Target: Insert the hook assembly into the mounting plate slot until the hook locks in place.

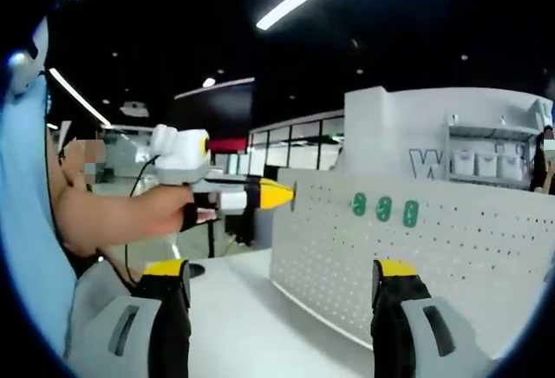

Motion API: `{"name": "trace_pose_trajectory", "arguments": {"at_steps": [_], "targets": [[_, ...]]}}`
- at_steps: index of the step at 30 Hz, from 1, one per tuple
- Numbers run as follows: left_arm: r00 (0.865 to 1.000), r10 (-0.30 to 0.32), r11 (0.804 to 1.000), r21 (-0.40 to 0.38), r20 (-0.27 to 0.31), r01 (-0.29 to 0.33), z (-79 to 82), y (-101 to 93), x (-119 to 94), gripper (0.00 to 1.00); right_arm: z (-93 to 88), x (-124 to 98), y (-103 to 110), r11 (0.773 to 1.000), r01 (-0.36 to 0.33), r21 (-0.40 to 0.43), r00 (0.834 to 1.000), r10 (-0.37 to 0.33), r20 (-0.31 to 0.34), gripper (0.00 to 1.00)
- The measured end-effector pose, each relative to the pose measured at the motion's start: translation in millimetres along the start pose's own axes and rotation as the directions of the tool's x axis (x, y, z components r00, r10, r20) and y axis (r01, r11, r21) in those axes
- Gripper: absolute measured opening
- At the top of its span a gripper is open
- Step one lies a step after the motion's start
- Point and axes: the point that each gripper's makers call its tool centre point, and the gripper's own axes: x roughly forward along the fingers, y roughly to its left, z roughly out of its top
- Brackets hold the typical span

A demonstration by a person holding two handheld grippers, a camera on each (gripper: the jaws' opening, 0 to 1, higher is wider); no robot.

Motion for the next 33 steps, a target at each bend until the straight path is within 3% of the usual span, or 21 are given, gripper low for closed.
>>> {"name": "trace_pose_trajectory", "arguments": {"at_steps": [6,13,25,33], "targets": [[0.999,0.039,0.999,-0.011,-0.004,-0.039,-1.3,7.2,20,0.03,9.4,-2,-5,1.000,0.005,-0.008,1.000,-0.005,0.030,0.86],[0.992,0.126,0.992,-0.019,-0.017,-0.126,-5.5,27.5,38,0.03,15.8,-5,-13,0.999,0.009,-0.039,0.999,-0.008,0.040,0.86],[0.980,0.197,0.978,-0.058,-0.019,-0.198,-11.7,50.3,62,0.04,10.0,-3,-21,1.000,0.004,-0.028,1.000,-0.003,0.020,0.86],[0.970,0.242,0.968,-0.066,0.002,-0.241,-12.1,55.5,71,0.04,12.2,3,-23,1.000,-0.008,-0.026,1.000,0.009,0.029,0.85]]}}
